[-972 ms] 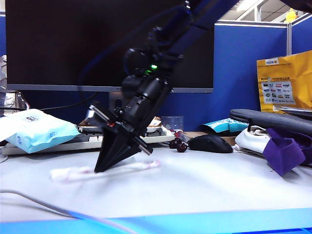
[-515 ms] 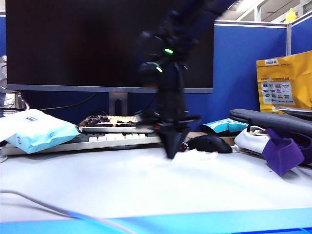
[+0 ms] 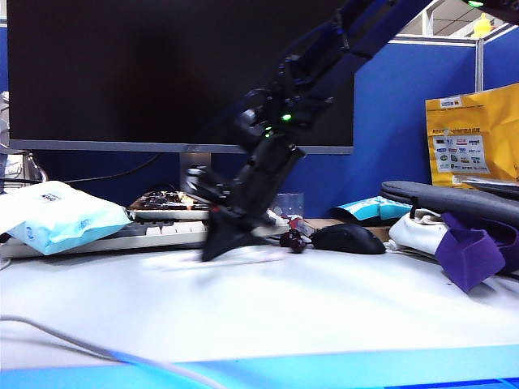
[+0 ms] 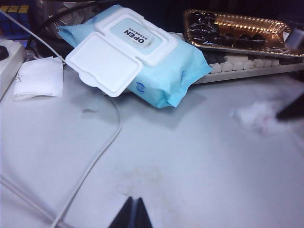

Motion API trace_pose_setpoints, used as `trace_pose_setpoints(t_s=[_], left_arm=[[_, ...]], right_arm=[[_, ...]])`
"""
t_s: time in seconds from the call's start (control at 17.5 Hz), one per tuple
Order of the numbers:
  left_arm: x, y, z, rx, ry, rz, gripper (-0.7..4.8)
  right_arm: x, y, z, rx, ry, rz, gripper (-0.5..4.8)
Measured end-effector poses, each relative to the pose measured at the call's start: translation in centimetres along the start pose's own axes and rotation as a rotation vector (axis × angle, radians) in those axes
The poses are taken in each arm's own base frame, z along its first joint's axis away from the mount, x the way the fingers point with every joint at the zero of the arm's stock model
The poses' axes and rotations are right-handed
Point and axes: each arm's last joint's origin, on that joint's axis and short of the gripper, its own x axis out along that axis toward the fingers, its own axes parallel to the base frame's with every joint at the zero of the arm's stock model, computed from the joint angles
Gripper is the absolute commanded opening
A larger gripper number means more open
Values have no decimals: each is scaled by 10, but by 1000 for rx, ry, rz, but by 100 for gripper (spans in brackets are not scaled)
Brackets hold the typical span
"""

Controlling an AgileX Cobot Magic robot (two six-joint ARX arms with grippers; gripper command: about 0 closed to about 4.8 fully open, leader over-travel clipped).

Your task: Use the wet wipes on the table to wipe the cherry juice off the table, then put the wipes back on the table.

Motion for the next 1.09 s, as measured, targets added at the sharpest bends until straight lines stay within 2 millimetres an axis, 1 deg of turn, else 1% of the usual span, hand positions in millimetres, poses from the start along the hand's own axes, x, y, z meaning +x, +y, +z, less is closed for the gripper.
trace_pose_setpoints(t_s=[0.06,0.11,0.17,0.23,0.29,0.34,0.4,0.46,0.51,0.57,0.63,0.74,0.8,0.86,0.91,0.97,1.03,1.09], left_arm=[[0,0,0,0,0,0,-4],[0,0,0,0,0,0,-4],[0,0,0,0,0,0,-4],[0,0,0,0,0,0,-4],[0,0,0,0,0,0,-4],[0,0,0,0,0,0,-4],[0,0,0,0,0,0,-4],[0,0,0,0,0,0,-4],[0,0,0,0,0,0,-4],[0,0,0,0,0,0,-4],[0,0,0,0,0,0,-4],[0,0,0,0,0,0,-4],[0,0,0,0,0,0,-4],[0,0,0,0,0,0,-4],[0,0,0,0,0,0,-4],[0,0,0,0,0,0,-4],[0,0,0,0,0,0,-4],[0,0,0,0,0,0,-4]], right_arm=[[4,7,0,-15,10,12,-1],[6,10,1,-21,9,-12,-1],[7,13,2,-23,2,-80,-1],[6,13,6,-20,-25,-184,-1],[2,5,12,-2,-86,-379,-1],[1,-1,15,7,-118,-454,-2],[0,-5,16,10,-138,-462,-1],[1,-6,16,7,-152,-419,-1],[4,-3,16,-3,-155,-312,-1],[11,11,15,-28,-132,-113,-1],[15,21,13,-55,-113,1,-1],[24,44,10,-105,-73,152,-1],[30,56,8,-131,-48,167,-1],[37,68,5,-154,-24,74,-1],[40,71,5,-177,-19,-21,-1],[39,72,7,-193,-31,-109,-1],[37,72,10,-205,-51,-237,-1],[36,68,13,-207,-77,-370,-1]])
